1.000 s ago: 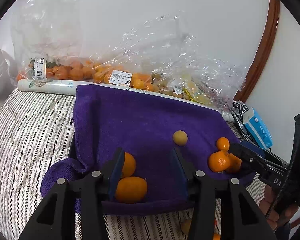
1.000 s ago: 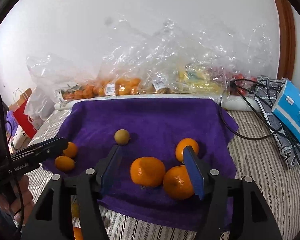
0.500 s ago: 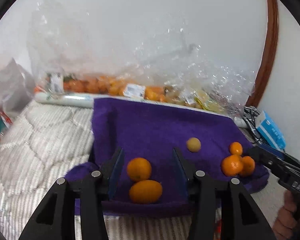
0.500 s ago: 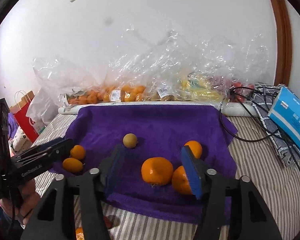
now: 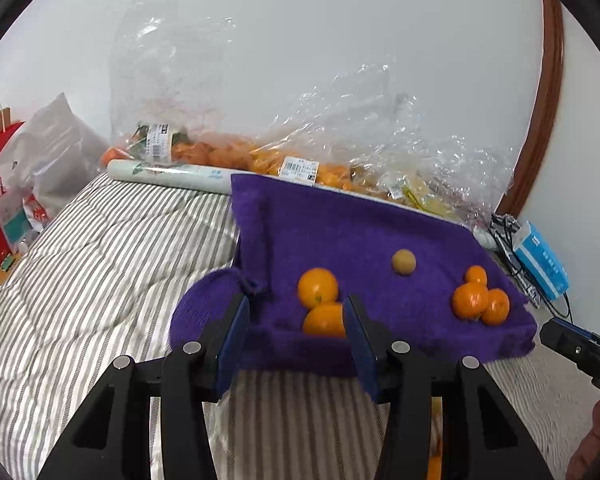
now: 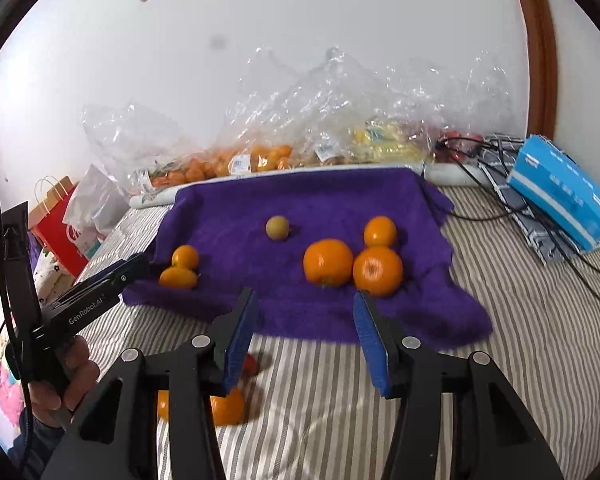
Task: Organize fruits
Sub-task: 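Lift both open tools away from the towel, then move the right tool to a large orange on the bedspread and close on it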
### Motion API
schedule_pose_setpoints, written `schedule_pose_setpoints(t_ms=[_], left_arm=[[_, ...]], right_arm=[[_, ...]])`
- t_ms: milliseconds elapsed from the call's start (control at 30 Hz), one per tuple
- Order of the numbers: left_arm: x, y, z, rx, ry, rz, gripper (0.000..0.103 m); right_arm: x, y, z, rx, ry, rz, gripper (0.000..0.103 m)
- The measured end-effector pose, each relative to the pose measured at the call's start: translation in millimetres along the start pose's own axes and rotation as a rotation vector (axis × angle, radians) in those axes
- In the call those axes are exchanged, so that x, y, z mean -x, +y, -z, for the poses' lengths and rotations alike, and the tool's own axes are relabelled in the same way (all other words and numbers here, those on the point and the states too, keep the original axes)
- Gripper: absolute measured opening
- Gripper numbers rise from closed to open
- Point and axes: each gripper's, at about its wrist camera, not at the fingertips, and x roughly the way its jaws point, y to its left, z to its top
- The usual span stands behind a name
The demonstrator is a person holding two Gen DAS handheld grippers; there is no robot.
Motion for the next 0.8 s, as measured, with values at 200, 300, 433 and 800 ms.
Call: schedule_pose_setpoints(t_ms=[200,300,433,800], left_arm=[[14.3,8.0,12.0,0.01,0.009,-0.005,0.046],[24.2,17.2,17.8,0.043,0.019,0.013,0.046],[37.0,26.1,26.4,0.076,0.038,0.03,0.046],[40.5,18.1,41.8,0.03,0.114,0.07,0.047]], right_arm=[[2.7,8.5,17.0,-0.008,0.028,-0.005,0.05],[1.2,12.5,24.4,-0.005,0.045,-0.01,0.05],[-1.0,17.5,35.1,0.001,0.064,-0.019,0.05],[-12.9,47.3,57.3,0.064,0.14,-0.07,0.043]])
